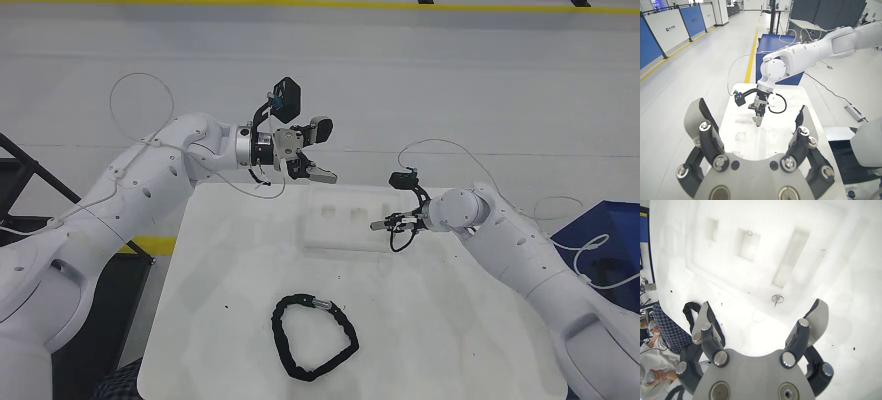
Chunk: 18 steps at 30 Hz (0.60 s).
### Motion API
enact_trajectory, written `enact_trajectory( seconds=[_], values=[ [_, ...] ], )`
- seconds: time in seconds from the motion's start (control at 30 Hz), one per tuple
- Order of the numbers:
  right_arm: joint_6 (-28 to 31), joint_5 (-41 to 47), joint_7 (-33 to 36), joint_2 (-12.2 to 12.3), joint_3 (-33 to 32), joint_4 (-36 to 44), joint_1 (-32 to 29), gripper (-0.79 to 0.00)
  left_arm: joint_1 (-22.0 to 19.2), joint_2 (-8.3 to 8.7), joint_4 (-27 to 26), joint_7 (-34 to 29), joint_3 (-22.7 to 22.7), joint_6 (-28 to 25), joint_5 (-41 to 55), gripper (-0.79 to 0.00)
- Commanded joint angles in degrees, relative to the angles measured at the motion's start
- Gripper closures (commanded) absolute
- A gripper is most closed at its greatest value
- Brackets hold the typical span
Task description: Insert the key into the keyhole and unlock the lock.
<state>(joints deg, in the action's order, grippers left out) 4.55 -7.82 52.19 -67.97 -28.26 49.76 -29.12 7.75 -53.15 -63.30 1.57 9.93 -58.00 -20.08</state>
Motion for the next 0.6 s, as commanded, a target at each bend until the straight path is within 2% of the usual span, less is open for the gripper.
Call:
enact_trajectory(
  seconds=[0.0,0.3,0.57],
  values=[
    [0.0,0.0,0.0,0.0,0.0,0.0,0.0,-0.785,0.0,0.00,0.0,0.0,0.0,0.0,0.0,-0.785],
    [-2.6,-4.2,2.8,-1.9,2.1,1.0,0.3,-0.785,0.0,0.00,0.0,0.0,0.0,0.0,0.0,-0.785],
    [-0.7,-5.3,2.3,-4.8,3.5,-2.5,1.2,-0.785,0.0,0.00,0.0,0.0,0.0,0.0,0.0,-0.785]
  ],
)
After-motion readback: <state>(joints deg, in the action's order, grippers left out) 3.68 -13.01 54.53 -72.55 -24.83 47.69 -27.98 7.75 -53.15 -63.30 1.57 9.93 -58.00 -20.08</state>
